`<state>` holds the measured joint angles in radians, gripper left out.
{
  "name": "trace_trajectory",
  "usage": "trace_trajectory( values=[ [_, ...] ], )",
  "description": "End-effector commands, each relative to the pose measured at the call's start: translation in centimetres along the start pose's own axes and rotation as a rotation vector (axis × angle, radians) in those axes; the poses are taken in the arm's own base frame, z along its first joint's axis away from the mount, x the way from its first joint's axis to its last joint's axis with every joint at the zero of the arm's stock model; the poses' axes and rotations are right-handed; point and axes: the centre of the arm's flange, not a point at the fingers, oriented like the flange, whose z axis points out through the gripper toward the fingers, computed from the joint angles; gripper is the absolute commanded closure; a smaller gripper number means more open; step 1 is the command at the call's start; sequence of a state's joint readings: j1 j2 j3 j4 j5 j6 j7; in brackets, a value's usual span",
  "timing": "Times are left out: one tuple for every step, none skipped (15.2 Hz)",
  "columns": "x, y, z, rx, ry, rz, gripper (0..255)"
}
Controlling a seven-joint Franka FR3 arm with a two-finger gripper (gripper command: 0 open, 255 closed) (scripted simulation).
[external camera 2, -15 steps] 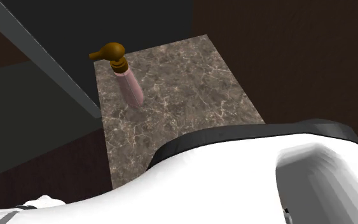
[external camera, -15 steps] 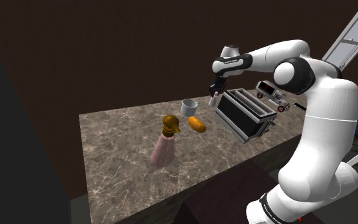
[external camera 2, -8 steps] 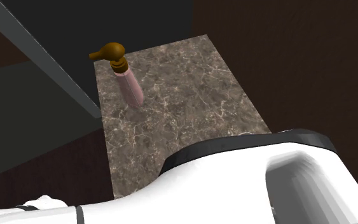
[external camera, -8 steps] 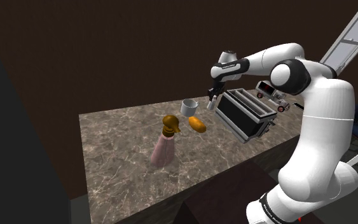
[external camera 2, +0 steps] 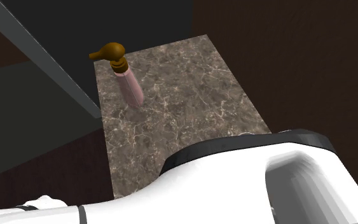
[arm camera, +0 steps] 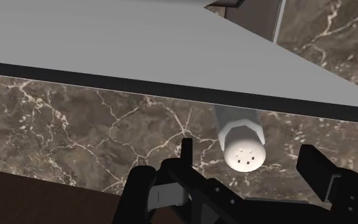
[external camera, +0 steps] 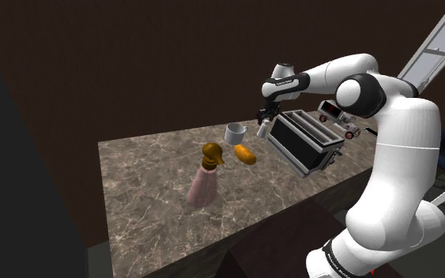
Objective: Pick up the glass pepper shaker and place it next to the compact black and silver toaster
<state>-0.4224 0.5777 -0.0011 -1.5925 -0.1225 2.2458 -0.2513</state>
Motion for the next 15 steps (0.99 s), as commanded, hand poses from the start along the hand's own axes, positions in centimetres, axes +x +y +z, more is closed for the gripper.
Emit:
trace_trajectory(
  values=[
    [0.0,0.0,0.0,0.000,0.000,0.000,0],
    [0.0,0.0,0.0,0.000,0.000,0.000,0],
    [0.0,0.0,0.0,0.000,0.000,0.000,0],
    [0.0,0.0,-1.3,0.000,0.000,0.000,0],
    [0.0,0.0,-2.6,0.000,0.000,0.000,0],
    [0.0,0.0,-4.0,0.000,0.000,0.000,0],
    [0.0,0.0,-5.0,0.000,0.000,0.000,0],
    [0.0,0.0,-5.0,0.000,0.000,0.000,0],
    [0.0,0.0,-5.0,0.000,0.000,0.000,0],
    [0.0,0.0,-5.0,0.000,0.000,0.000,0],
    [0.0,0.0,-5.0,0.000,0.000,0.000,0],
    [0.0,0.0,-5.0,0.000,0.000,0.000,0],
    [0.0,0.0,-5.0,0.000,0.000,0.000,0],
    [0.0,0.0,-5.0,0.000,0.000,0.000,0],
    [0.0,0.0,-5.0,0.000,0.000,0.000,0]
  ],
)
